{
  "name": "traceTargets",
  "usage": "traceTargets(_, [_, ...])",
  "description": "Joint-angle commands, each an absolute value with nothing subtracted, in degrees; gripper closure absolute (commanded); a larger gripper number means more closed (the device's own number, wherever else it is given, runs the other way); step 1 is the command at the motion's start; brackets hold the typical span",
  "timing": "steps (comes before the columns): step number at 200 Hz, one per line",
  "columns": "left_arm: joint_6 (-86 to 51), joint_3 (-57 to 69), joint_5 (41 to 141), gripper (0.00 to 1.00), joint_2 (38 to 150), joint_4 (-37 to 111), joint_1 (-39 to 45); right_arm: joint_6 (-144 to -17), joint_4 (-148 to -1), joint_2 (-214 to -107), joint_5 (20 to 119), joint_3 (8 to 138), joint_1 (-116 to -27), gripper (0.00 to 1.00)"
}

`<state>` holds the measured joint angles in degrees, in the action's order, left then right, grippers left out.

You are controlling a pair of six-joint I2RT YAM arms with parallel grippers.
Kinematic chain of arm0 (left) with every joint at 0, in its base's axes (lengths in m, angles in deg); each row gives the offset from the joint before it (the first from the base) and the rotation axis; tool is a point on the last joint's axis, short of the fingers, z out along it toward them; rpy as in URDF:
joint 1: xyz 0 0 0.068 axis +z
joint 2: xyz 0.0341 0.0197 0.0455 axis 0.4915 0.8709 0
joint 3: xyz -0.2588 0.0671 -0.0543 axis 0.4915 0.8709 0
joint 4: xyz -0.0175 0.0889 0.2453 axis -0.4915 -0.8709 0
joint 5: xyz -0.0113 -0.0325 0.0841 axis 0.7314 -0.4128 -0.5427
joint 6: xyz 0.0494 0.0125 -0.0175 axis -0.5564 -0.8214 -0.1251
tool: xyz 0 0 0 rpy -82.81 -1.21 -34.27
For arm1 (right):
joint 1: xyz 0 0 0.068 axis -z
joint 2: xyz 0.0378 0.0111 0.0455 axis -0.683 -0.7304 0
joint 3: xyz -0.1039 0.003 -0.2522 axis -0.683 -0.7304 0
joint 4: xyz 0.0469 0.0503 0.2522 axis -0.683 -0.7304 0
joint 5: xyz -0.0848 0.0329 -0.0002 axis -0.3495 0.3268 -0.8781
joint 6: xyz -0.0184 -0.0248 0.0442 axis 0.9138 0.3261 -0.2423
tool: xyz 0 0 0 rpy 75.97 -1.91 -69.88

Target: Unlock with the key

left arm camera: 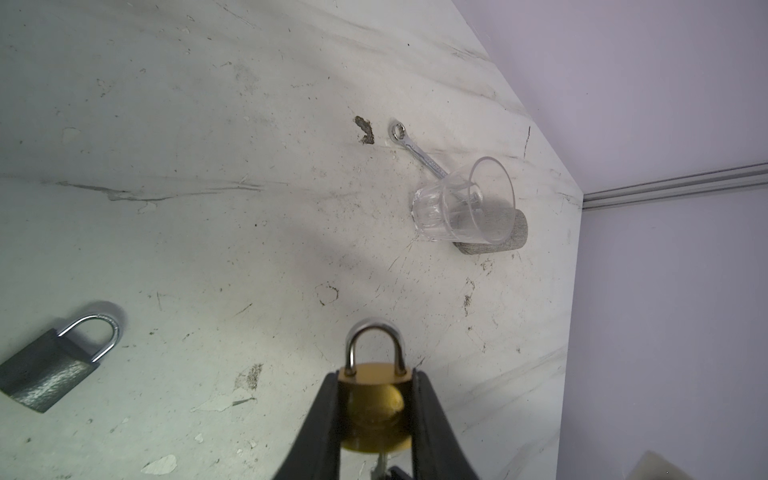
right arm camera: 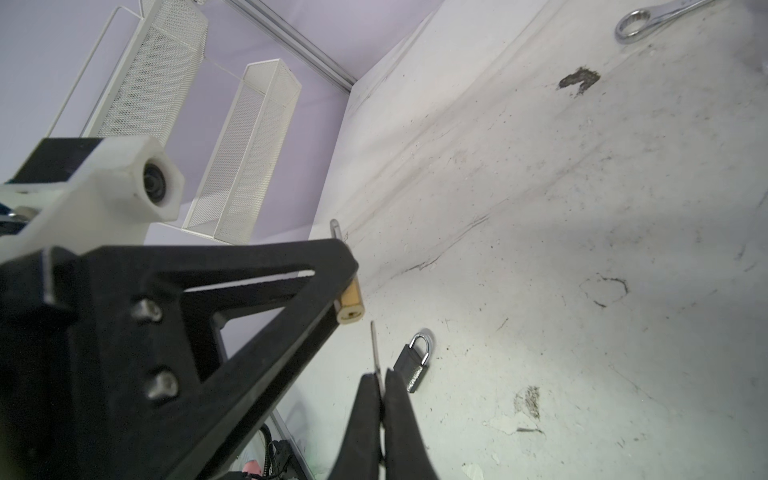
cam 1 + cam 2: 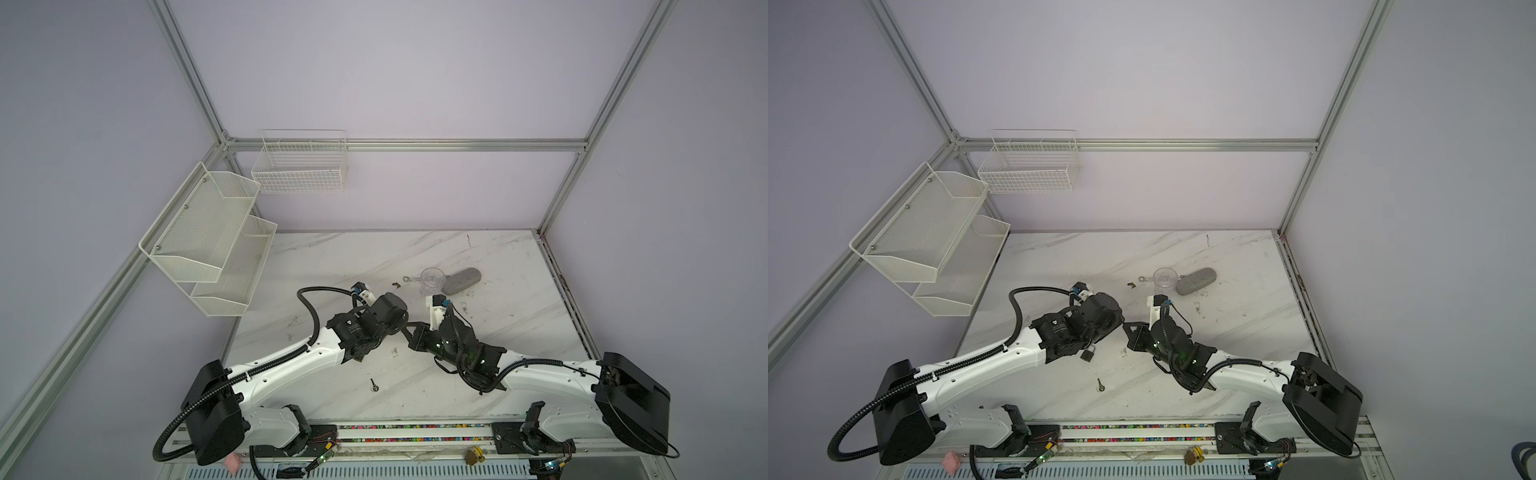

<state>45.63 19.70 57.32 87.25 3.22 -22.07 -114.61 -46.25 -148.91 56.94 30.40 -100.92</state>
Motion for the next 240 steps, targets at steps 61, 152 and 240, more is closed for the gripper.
traceTargets(61, [46.8, 20.5, 56.3, 1.00, 86.0, 4.6, -22.3, -114.2, -44.9, -148.0, 55.7, 31.8, -101.6, 1.00])
traceTargets(152, [47.3, 20.9, 57.4, 1.00, 85.9, 5.0, -22.3, -114.0, -43.9, -147.8, 54.6, 32.4, -101.6, 1.00])
traceTargets(240, [46.9, 20.0, 56.6, 1.00, 85.7, 5.7, -22.2, -113.2, -43.3, -148.7, 55.2, 32.5, -101.7, 1.00])
